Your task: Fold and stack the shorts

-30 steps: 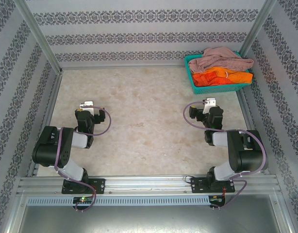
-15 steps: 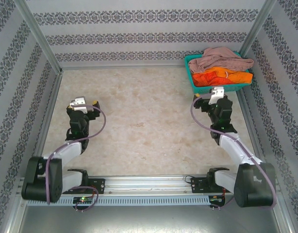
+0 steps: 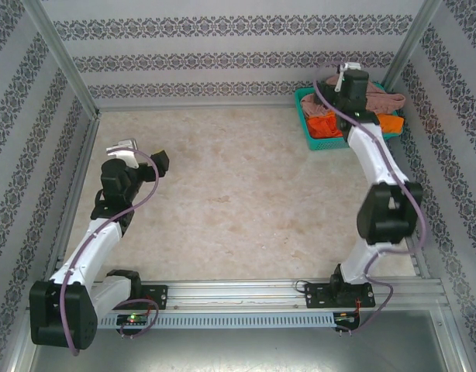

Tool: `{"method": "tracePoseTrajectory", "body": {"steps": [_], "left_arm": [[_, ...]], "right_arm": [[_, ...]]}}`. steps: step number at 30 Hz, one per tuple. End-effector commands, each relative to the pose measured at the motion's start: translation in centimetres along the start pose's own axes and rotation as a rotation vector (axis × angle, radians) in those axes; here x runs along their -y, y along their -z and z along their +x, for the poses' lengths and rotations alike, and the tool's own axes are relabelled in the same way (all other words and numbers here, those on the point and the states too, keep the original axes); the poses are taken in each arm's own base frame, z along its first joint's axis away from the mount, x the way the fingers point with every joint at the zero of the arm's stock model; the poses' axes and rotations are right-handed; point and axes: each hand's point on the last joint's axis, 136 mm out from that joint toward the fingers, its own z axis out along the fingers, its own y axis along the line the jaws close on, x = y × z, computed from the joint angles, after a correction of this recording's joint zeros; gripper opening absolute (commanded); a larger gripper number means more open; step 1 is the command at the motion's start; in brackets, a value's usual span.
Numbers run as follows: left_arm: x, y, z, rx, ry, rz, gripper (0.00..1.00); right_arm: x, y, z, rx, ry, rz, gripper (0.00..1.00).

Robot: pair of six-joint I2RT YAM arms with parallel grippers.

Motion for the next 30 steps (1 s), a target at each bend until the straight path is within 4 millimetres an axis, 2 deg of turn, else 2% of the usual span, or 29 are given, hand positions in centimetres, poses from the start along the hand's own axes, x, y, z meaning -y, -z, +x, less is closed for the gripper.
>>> {"method": "tracePoseTrajectory", "body": {"steps": [1,4,7,13,17,22,23,25,27,29,30], "left_arm": [[1.6,0.0,1.3,-0.085,0.058,0.084,1.0],[1.8,-0.3,2.2,-0.113,0.083,0.1,1.0],[1.8,-0.5,2.9,-0.14,0.106,0.106,1.0],[1.8,-0.5,3.7,-0.175,0.127,0.102,1.0],[1.9,-0.3,3.6,-0.189,0.138,0.099,1.0],[1.8,-0.3,3.8,-0.207,0.157,0.092,1.0],[1.8,-0.4,3.9,-0.21,0.16,0.092,1.0],[1.8,-0.4,4.0,-0.212,0.164,0.09,1.0],[1.8,-0.3,4.1,-0.215,0.165,0.089,1.0],[1.7,-0.4,4.3,-0.221,0.166,0.088,1.0],[1.7,-0.5,4.3,-0.221,0.166,0.087,1.0]], "right_arm": [[1.8,-3.7,4.1,-0.21,-0.049,0.073,0.86],[1.7,-6.9,4.9,-0.28,-0.09,0.09,0.84],[1.9,-9.1,5.0,-0.301,-0.152,0.114,0.81],[2.7,-11.9,6.3,-0.319,-0.25,0.161,0.69],[3.1,-13.2,7.7,-0.341,-0.27,0.182,0.65],[3.8,-14.4,9.9,-0.375,-0.322,0.206,0.55],[3.9,-14.5,10.1,-0.377,-0.332,0.212,0.52],[3.9,-14.6,10.4,-0.379,-0.338,0.217,0.4],[3.9,-14.6,10.3,-0.378,-0.345,0.212,0.35],[3.8,-14.5,10.3,-0.382,-0.352,0.206,0.37],[3.7,-14.2,10.1,-0.386,-0.355,0.206,0.43]]}}
